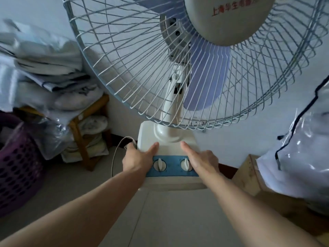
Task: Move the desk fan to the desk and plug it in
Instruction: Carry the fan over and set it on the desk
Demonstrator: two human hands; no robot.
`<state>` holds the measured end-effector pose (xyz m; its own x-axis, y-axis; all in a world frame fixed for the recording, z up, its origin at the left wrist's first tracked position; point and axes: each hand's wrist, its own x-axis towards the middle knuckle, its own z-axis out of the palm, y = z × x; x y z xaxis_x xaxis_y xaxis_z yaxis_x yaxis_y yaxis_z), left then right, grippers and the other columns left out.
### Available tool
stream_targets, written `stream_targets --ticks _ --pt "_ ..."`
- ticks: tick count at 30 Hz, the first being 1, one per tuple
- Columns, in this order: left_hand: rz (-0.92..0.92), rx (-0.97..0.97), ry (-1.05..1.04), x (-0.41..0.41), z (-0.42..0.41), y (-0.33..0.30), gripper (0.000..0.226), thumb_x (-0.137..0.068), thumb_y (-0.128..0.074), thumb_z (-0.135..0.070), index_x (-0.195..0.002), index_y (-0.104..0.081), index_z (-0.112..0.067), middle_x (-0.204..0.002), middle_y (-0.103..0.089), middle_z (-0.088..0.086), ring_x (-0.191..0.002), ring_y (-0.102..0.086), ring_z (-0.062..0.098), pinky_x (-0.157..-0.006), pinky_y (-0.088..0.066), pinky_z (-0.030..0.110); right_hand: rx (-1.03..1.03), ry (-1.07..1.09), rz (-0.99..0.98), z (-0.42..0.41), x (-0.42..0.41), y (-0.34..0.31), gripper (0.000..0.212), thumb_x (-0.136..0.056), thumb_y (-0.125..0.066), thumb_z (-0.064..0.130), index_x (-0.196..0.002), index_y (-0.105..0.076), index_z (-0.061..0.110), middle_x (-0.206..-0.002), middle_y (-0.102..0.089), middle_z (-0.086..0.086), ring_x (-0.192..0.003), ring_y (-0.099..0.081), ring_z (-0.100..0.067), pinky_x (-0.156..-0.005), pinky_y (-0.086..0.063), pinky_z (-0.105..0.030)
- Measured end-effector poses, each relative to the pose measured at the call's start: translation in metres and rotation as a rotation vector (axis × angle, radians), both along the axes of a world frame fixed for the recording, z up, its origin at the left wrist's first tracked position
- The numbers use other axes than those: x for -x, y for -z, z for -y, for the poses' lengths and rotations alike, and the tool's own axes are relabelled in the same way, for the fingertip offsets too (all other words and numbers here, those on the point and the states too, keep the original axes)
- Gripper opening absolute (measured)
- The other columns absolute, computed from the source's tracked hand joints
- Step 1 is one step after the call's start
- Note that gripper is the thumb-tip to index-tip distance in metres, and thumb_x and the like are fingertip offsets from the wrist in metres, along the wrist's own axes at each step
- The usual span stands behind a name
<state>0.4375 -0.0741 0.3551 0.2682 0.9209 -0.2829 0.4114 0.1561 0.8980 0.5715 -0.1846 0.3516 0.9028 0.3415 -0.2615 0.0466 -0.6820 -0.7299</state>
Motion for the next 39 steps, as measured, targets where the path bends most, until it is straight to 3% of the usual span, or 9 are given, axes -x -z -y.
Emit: stream_targets --ticks 7,12,15,20,26,30,33,38,39 --pt "-0.021 -0.038 -0.024 0.034 -0.008 -0.169 0.056 -0.07 -0.068 -0.057 -0.102 -0.045 -0.017 -0.097 -0.055 0.004 -0.091 -0.057 0.028 -0.079 -0.05 0.037 -0.002 -0.027 0.013 -0.014 0.032 -0.168 0.076 -0.063 -0.052 0.082 -0.066 -0.044 0.007 -0.07 -0.048 -0.001 -0.054 -0.043 -0.012 -0.042 -0.028 -0.019" --pt "-0.025 -0.043 -0.054 0.063 -0.011 -0.278 0.059 -0.069 -0.068 -0.057 -0.104 -0.049 -0.014 -0.105 -0.063 0.01 -0.099 -0.06 0.033 -0.087 -0.052 0.044 -0.007 -0.066 0.014 -0.021 0.058 -0.276 0.095 -0.062 -0.051 0.082 -0.107 -0.062 0.0 -0.11 -0.064 -0.016 -0.081 -0.056 -0.027 -0.06 -0.039 -0.027" --pt "-0.005 -0.046 -0.074 0.082 -0.011 -0.338 0.063 -0.07 -0.069 -0.056 -0.111 -0.049 -0.012 -0.11 -0.063 0.012 -0.102 -0.06 0.034 -0.089 -0.051 0.047 -0.019 -0.078 0.015 -0.025 0.074 -0.336 0.091 -0.061 -0.053 0.082 -0.103 -0.062 0.002 -0.091 -0.062 -0.008 -0.066 -0.049 -0.02 -0.052 -0.035 -0.027" --pt "0.005 -0.064 -0.15 0.116 -0.006 -0.416 0.061 -0.071 -0.068 -0.055 -0.11 -0.049 -0.012 -0.111 -0.063 0.012 -0.102 -0.059 0.034 -0.089 -0.05 0.044 -0.028 -0.175 0.052 -0.031 0.098 -0.415 0.083 -0.063 -0.053 0.08 -0.096 -0.061 0.005 -0.1 -0.062 -0.012 -0.076 -0.051 -0.024 -0.065 -0.041 -0.03" --pt "0.01 -0.076 -0.267 0.157 0.005 -0.465 0.064 -0.072 -0.066 -0.056 -0.115 -0.046 -0.013 -0.112 -0.061 0.012 -0.102 -0.057 0.034 -0.085 -0.049 0.042 -0.061 -0.313 0.08 -0.042 0.13 -0.468 0.069 -0.066 -0.055 0.078 -0.076 -0.05 0.01 -0.073 -0.048 -0.002 -0.059 -0.045 -0.014 -0.06 -0.04 -0.029" --pt "0.019 -0.095 -0.418 0.189 0.016 -0.488 0.067 -0.073 -0.066 -0.056 -0.12 -0.046 -0.012 -0.114 -0.061 0.012 -0.106 -0.057 0.034 -0.085 -0.046 0.039 -0.073 -0.454 0.096 -0.053 0.158 -0.495 0.085 -0.066 -0.054 0.078 -0.102 -0.062 0.001 -0.104 -0.063 -0.014 -0.082 -0.053 -0.025 -0.071 -0.044 -0.032" --pt "0.032 -0.1 -0.536 0.215 0.027 -0.498 0.067 -0.072 -0.068 -0.055 -0.119 -0.049 -0.012 -0.114 -0.062 0.012 -0.108 -0.056 0.033 -0.093 -0.047 0.041 -0.054 -0.561 0.11 -0.06 0.182 -0.509 0.091 -0.063 -0.054 0.08 -0.108 -0.062 0.001 -0.113 -0.064 -0.015 -0.087 -0.057 -0.027 -0.071 -0.044 -0.031" --pt "0.041 -0.097 -0.719 0.273 0.049 -0.509 0.07 -0.071 -0.068 -0.056 -0.122 -0.048 -0.012 -0.119 -0.061 0.012 -0.111 -0.055 0.034 -0.094 -0.045 0.04 -0.121 -0.733 0.098 -0.069 0.237 -0.522 0.083 -0.061 -0.058 0.079 -0.101 -0.066 0.006 -0.068 -0.056 0.003 -0.061 -0.052 -0.012 -0.051 -0.038 -0.023" --pt "0.042 -0.103 -0.756 0.287 0.054 -0.512 0.068 -0.071 -0.069 -0.055 -0.119 -0.048 -0.011 -0.118 -0.061 0.012 -0.11 -0.055 0.034 -0.093 -0.045 0.039 -0.138 -0.782 0.092 -0.071 0.252 -0.523 0.083 -0.06 -0.058 0.079 -0.101 -0.066 0.007 -0.07 -0.059 0.003 -0.063 -0.054 -0.013 -0.055 -0.041 -0.023"
